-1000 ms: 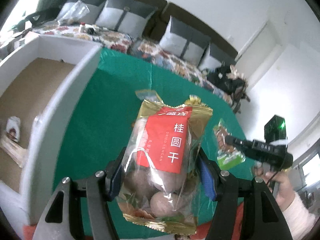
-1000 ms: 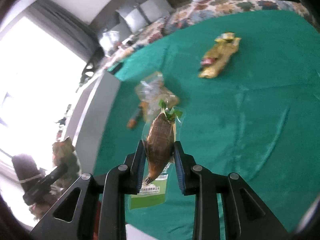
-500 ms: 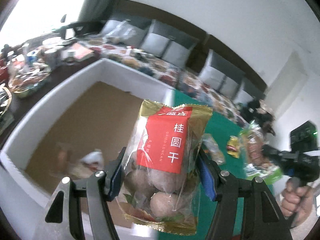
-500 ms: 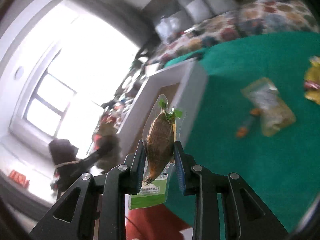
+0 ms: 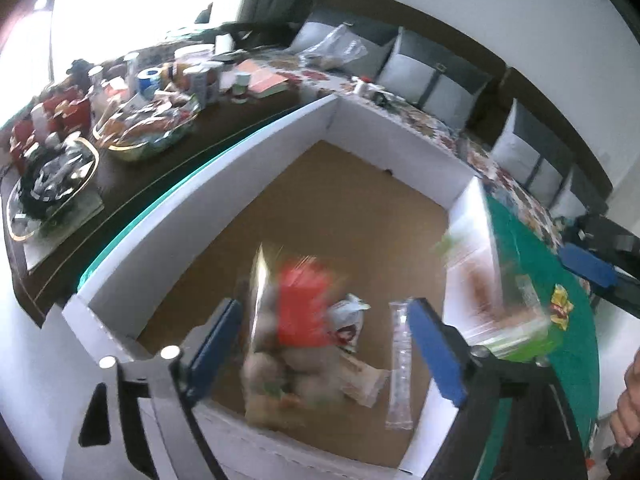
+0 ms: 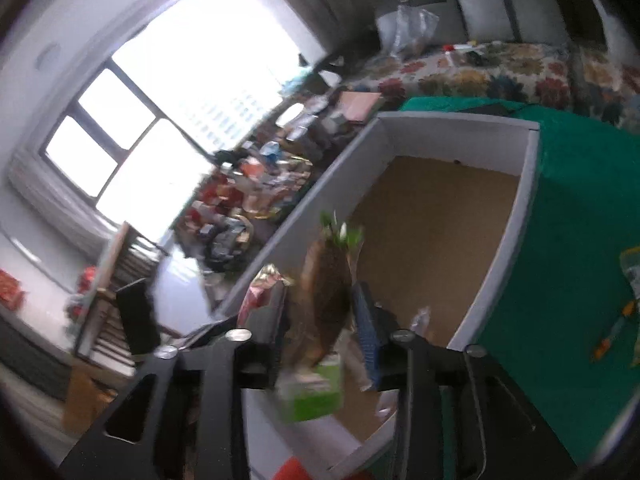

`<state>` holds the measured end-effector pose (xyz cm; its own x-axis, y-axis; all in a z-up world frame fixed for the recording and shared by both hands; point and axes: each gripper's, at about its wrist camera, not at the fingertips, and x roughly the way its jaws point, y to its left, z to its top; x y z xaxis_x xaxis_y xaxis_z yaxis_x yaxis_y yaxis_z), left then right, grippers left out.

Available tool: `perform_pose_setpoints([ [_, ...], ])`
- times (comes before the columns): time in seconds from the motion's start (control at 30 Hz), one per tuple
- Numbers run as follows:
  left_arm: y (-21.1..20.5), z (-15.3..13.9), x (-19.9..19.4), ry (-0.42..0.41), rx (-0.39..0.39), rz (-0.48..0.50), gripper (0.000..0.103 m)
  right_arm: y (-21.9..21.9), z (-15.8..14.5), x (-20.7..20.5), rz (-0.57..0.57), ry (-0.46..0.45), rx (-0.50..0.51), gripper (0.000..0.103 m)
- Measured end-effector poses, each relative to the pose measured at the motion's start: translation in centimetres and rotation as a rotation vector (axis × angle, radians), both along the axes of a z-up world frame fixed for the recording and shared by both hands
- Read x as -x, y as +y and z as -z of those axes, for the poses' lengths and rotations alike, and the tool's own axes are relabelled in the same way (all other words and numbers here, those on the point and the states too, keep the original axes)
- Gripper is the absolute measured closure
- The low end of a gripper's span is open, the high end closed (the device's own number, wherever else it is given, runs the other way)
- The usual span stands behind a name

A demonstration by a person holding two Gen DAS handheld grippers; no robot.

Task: Organize snacks
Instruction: 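Carry longan bag and jerky packet over the white box and open both tools, then withdraw both open tools from the box back over the green cloth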

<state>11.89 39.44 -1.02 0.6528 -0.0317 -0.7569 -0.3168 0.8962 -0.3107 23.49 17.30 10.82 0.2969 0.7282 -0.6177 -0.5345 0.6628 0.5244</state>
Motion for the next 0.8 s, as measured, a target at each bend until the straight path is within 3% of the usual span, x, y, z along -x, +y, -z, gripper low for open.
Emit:
perform_pose_setpoints([
  [0.1,0.0,0.2,0.5,-0.001,0.011,-0.025,0.008,-0.9,-0.3,0.9,0.008,-0.041,0.021,0.036],
  [0.23,-1.8,-0.9,1.0,-0.040,0.043,-0.011,0.007,-4.5,0.6,1.3,0.068,-0.096,0.074,0.029],
  [0.37,-6.7,-3.2,0.8,-0.088,0.051,0.075,0.007,-12.0,4.7,2.3,0.187,-0.132,0.192,0.027],
  [0.6,-21.3,-4.9,-1.0,-0.114,0.054,0.357,0.005,-27.2,14.1,4.6,0.376,-0.145,0.547,0.028],
  [0.7,-28.9,-2.5,-2.5,-0.073,0.062,0.468,0.002,-35.0,16.6,6.3,0.526,-0.126,0.607,0.028],
  [0.8,-34.9,1.5,-4.5,0.004,0.021,0.521,0.002,-39.4,17.8,7.3,0.627,-0.117,0.632,0.028],
])
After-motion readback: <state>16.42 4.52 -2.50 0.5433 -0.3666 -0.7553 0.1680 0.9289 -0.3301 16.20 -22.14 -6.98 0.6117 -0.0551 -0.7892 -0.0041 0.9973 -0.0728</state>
